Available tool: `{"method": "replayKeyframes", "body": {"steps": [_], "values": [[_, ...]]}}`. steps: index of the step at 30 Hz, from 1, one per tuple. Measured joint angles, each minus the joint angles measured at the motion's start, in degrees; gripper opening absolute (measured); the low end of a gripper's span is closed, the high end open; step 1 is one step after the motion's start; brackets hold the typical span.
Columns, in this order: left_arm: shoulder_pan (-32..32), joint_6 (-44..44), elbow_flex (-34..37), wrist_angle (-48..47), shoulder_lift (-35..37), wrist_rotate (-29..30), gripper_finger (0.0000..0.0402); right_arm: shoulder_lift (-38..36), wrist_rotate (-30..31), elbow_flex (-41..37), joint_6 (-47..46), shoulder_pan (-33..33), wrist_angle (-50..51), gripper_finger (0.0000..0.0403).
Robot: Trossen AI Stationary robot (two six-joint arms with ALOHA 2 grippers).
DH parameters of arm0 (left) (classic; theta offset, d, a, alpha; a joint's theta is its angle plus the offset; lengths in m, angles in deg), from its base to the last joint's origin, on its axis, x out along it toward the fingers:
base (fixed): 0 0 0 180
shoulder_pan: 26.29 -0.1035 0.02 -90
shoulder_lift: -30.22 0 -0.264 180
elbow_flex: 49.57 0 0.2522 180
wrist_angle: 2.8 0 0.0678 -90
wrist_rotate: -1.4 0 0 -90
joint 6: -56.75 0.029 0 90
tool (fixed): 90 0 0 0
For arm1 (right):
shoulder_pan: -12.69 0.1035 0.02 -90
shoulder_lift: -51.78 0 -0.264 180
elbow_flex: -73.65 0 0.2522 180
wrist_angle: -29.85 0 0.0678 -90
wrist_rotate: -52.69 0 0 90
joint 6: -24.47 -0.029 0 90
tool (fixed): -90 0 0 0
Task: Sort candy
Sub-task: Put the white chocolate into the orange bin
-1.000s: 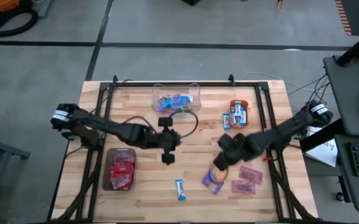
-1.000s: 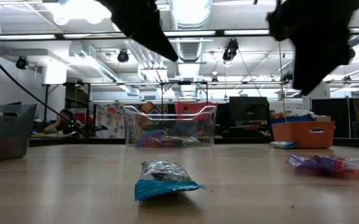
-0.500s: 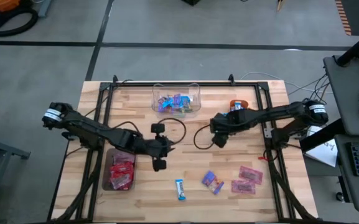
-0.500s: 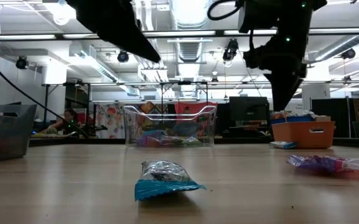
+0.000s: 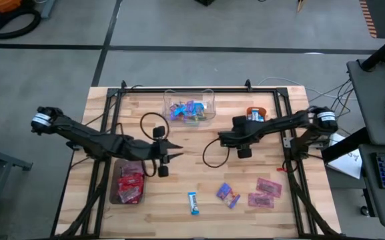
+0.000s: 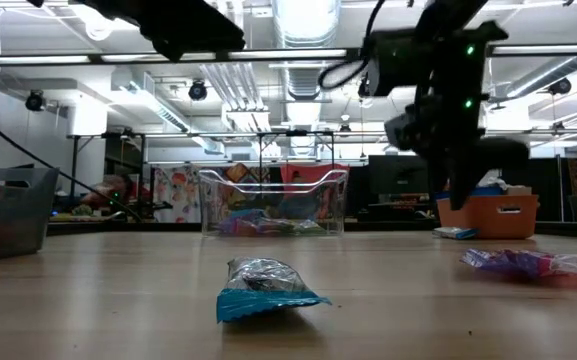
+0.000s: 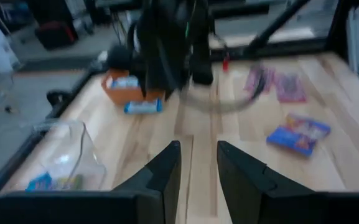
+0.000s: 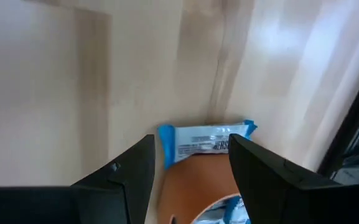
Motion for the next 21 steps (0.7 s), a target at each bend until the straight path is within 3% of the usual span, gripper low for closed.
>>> {"method": "replayKeyframes", "body": {"steps": [6, 11, 21], "values": [[0.00, 3.44, 1.42, 3.57, 0.56, 0.02, 0.0088, 5.75, 0.99, -0.01, -4.19, -1.52, -0.37, 0.0178], [-0.04, 4.46, 1.50, 3.72, 0.64, 0.07, 0.0088, 9.60, 5.45, -0.02, -4.99, -1.64, 0.06, 0.0136], [-0.04, 4.40, 1.61, 3.55, 0.64, 0.11, 0.0088, 12.52, 4.71, -0.07, -4.97, -1.73, -1.49, 0.0053]]}}
